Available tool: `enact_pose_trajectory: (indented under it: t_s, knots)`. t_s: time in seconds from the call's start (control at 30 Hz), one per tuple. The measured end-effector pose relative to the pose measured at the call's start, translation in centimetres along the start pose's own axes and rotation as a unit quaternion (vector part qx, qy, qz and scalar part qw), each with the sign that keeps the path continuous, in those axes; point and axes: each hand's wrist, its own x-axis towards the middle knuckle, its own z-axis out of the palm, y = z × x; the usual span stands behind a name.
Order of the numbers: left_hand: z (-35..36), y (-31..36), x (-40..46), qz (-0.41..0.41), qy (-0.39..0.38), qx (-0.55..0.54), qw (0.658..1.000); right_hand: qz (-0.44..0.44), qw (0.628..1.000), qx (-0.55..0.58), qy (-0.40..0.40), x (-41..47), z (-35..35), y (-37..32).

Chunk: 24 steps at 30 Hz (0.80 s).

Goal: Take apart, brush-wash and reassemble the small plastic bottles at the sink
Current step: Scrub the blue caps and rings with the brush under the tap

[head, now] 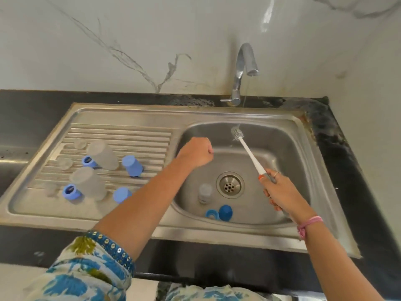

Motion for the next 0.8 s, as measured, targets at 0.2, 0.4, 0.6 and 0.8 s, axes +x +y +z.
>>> enact_pose_trajectory:
  t_s: [0.2, 0.4, 0.6, 0.8]
  knots:
    - [8.4, 2.8, -0.8, -0.074, -0.315, 0.094, 0.941, -0.006, 0.996, -0.058, -0.070, 0.2, -2.7, 2.1]
    - [13.7, 1.7, -1.6, -0.092, -0.444, 0.173, 0.874, 0.012, 0.992, -0.074, -0.099, 1.1, -3.5, 2.9]
    - [16.6, 0.3, -1.7, -0.130, -0.459, 0.165, 0.863, 0.020, 0.993, -0.072, -0.095, 1.8, -3.2, 2.7]
    - [14.3, 0.9, -1.5, -0.072, -0.444, 0.166, 0.878, 0.035, 0.995, -0.034, -0.089, 2.0, -3.0, 2.6]
